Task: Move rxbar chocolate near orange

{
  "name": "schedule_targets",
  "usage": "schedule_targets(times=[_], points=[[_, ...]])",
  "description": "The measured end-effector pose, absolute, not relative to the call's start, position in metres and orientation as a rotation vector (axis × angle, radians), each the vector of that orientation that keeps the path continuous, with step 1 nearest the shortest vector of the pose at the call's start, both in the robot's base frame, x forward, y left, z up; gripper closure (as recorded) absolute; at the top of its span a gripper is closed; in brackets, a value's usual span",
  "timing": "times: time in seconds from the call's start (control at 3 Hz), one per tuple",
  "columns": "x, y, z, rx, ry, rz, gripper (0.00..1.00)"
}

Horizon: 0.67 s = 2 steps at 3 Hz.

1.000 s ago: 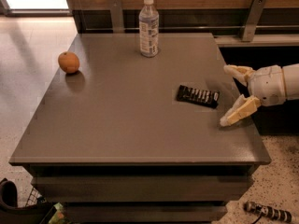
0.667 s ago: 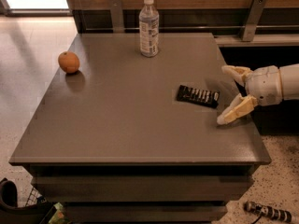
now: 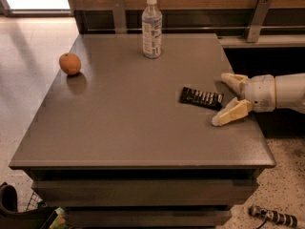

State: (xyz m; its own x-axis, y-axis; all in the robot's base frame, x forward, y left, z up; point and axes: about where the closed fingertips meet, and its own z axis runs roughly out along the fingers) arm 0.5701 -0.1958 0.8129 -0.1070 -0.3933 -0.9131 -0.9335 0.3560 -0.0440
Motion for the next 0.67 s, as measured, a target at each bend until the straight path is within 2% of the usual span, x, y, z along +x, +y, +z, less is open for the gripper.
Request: schedule_targets(times=[0.67], points=[[0.5814,-0.1880,0.8028,-1.109,1.701,0.795,0.01]])
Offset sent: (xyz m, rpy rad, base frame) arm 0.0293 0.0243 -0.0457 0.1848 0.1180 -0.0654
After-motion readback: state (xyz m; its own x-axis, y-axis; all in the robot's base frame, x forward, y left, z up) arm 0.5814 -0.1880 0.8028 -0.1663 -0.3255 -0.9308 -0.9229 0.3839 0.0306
